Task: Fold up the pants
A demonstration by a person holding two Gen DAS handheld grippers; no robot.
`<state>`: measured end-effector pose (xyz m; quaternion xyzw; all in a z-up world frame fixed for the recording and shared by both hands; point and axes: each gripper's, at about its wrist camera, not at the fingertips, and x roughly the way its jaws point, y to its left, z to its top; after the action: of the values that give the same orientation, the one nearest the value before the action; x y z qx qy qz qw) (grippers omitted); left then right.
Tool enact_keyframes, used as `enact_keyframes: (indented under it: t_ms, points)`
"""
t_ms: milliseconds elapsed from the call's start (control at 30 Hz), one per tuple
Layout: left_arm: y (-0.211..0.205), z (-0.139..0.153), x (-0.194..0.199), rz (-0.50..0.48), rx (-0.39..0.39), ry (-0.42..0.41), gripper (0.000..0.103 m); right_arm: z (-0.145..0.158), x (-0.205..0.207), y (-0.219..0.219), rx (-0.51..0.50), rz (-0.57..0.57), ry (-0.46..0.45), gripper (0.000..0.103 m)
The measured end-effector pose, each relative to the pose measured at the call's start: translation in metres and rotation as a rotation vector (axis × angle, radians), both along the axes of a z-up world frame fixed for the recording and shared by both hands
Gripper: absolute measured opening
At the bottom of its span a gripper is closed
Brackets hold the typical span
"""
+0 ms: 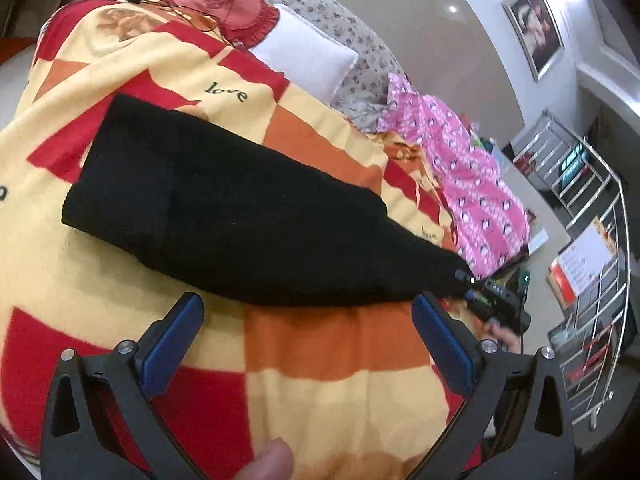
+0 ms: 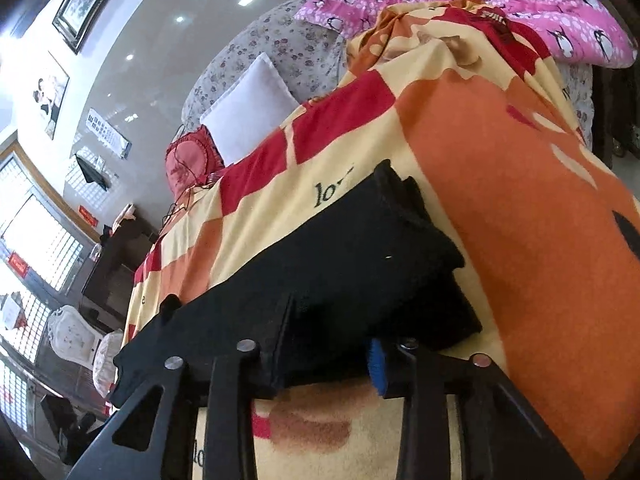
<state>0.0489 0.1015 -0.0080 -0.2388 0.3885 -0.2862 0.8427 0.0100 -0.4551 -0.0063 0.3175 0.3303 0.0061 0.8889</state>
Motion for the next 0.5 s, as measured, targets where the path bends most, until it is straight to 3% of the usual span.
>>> enact_keyframes:
  t_ms: [367, 500]
  points:
    - [0.002, 0.02, 0.021, 0.032, -0.002, -0.073, 0.103, 0.0, 0.0, 0.0, 0.0, 0.001, 0.0, 0.035]
    - [0.003, 0.008, 0.036, 0.059, 0.005, 0.002, 0.103, 0.0, -0.001, 0.0, 0.001, 0.0, 0.0, 0.035]
